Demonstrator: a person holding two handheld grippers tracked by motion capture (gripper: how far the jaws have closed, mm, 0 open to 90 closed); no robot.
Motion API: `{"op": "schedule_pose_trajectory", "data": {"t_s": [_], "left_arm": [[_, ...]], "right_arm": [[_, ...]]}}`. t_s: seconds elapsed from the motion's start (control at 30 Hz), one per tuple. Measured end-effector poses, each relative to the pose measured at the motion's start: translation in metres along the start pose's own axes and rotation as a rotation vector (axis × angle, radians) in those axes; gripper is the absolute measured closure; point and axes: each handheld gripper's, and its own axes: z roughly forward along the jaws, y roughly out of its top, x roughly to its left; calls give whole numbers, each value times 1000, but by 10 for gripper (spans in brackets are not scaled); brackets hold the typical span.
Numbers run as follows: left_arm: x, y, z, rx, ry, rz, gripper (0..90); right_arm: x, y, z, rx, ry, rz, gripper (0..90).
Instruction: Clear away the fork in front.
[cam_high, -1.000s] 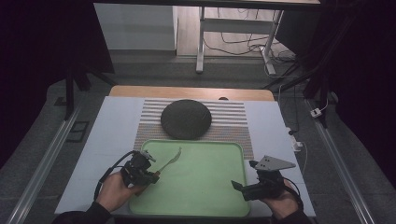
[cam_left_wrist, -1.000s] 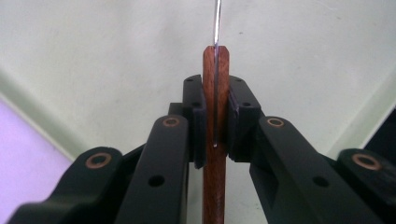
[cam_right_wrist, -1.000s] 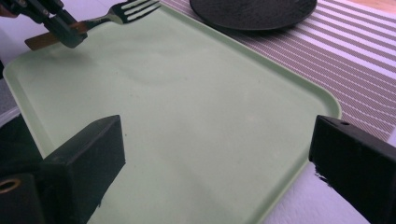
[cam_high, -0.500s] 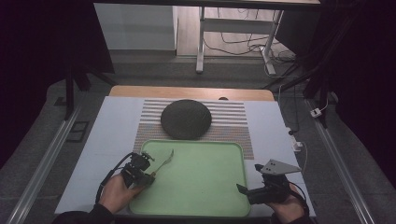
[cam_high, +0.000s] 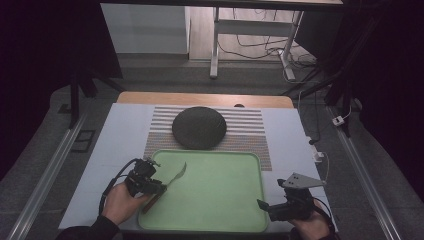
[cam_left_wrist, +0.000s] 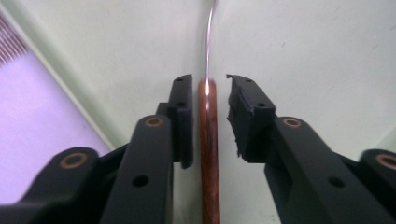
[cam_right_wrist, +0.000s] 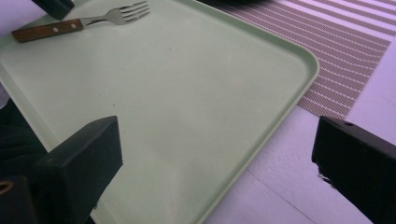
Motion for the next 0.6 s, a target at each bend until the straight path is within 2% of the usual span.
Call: {"op": "schedule_pose_trajectory", "data": {"t_s": [0.27, 0.4, 0.6], "left_arm": [[11, 10, -9, -96, -43, 47, 876], [17, 18, -6, -126, -72, 51, 887], [23, 30, 8, -128, -84, 59, 888]], "right_arm": [[0, -3, -5, 4, -43, 37, 0], [-2, -3, -6, 4, -43, 52, 0], [-2, -3, -5, 10, -46, 49, 0]]}}
